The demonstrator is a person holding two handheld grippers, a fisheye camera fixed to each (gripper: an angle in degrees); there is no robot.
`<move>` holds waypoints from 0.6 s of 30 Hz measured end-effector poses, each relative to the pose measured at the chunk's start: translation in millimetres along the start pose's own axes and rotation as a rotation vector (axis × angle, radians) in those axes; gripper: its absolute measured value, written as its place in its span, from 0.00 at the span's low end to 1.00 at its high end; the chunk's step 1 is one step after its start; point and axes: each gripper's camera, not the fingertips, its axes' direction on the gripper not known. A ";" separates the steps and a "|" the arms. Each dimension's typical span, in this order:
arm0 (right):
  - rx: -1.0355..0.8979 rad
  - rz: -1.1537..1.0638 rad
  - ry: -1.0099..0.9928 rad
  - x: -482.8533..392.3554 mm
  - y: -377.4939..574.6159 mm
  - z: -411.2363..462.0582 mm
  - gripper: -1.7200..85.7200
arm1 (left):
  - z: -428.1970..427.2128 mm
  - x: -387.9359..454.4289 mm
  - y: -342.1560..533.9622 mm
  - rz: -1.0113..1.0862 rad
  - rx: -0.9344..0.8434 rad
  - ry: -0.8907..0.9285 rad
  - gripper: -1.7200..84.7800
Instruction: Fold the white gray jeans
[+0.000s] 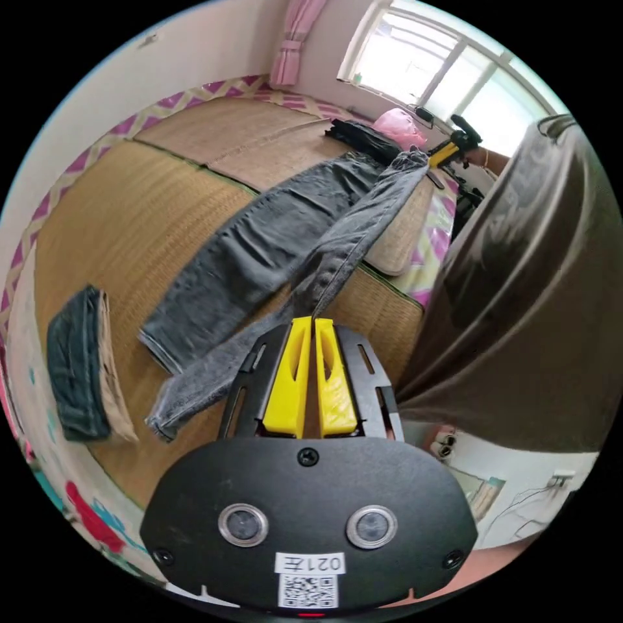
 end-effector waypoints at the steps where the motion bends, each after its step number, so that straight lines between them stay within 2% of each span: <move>1: -0.023 0.006 -0.015 -3.3 8.5 8.7 0.02 | 17.9 16.4 22.1 -0.058 -0.015 0.040 0.01; 5: -0.172 0.020 -0.125 -19.1 59.7 82.8 0.01 | 104.8 44.3 101.3 -0.319 -0.035 0.178 0.01; 9: -0.263 0.177 -0.151 -1.7 96.9 164.0 0.01 | 191.2 40.6 157.2 -0.521 -0.067 0.364 0.01; 12: -0.245 0.240 -0.207 22.8 102.8 137.6 0.02 | 201.4 35.6 187.5 -0.625 0.044 0.468 0.01; 16: -0.187 0.220 -0.332 55.6 122.8 71.3 0.02 | 181.2 48.0 201.7 -0.548 0.119 0.501 0.01; 18: -0.018 0.324 -0.385 101.6 149.6 21.6 0.02 | 168.8 47.7 213.1 -0.567 0.166 0.478 0.02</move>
